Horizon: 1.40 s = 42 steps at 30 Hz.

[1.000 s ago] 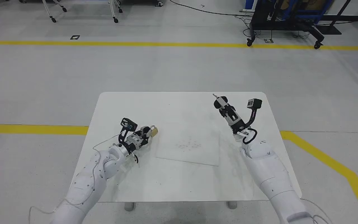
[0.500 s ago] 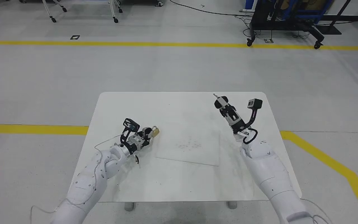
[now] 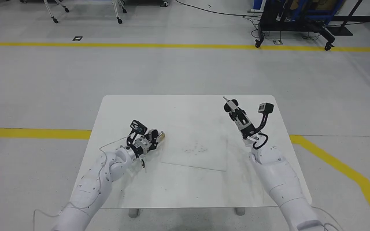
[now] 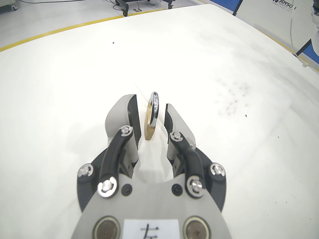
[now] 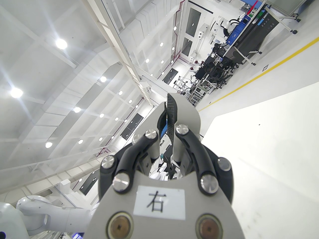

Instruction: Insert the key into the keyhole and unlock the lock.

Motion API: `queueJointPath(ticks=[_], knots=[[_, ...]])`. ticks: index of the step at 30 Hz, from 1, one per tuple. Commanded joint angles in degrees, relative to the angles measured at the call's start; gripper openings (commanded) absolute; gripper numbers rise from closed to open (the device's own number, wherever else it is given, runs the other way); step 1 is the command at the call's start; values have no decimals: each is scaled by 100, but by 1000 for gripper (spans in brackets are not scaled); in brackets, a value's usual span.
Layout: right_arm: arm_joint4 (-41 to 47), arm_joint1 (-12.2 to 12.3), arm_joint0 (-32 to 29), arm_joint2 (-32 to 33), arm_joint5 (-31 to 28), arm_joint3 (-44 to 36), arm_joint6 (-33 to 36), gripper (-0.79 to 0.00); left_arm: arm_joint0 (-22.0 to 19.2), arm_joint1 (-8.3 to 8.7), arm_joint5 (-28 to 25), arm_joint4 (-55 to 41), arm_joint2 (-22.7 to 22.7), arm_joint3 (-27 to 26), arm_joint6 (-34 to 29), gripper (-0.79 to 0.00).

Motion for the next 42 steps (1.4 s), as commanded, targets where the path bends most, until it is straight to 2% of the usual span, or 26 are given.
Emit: queueJointPath(ticks=[1, 6, 8, 9, 21, 24, 29, 34, 36, 39, 41, 42], knots=[[9, 5, -20, 24, 1, -24, 3, -785, -21, -14, -2, -9, 15, 25, -33, -557], [0, 9, -45, 54, 40, -94, -2, -785, -89, -52, -8, -36, 53, 86, -113, -591], [-7, 8, -49, 53, 58, -120, 2, -785, -118, -65, -44, -52, 63, 106, -126, -668], [-16, 8, -50, 55, 63, -131, -3, -785, -139, -70, -71, -73, 59, 132, -131, -785], [190, 16, -127, 139, -55, -145, 76, -785, -365, -154, -196, -312, 64, 428, -234, -785], [247, 22, -156, 170, -98, -169, 104, -785, -375, -156, -367, -550, -18, 493, -219, -785], [-49, 90, -227, 230, -361, -392, 602, -785, -383, -146, -525, -700, -74, 520, -298, -785], [-49, 90, -227, 230, -361, -392, 602, -785, -364, -149, -534, -739, -74, 512, -303, -785], [-49, 90, -227, 230, -361, -392, 602, -785, -296, -163, -948, -1478, -139, 530, -643, -785], [13, 55, -248, 70, -144, -550, 588, -785, -472, -195, -1381, -3361, -270, 786, -1966, -785], [117, -7, -164, -140, 59, -561, 483, -785, -652, -238, -1165, -4946, -278, 887, -3266, -785], [163, -45, -97, -273, 119, -541, 454, -785, -762, -255, -862, -5775, -304, 903, -3971, -785]])
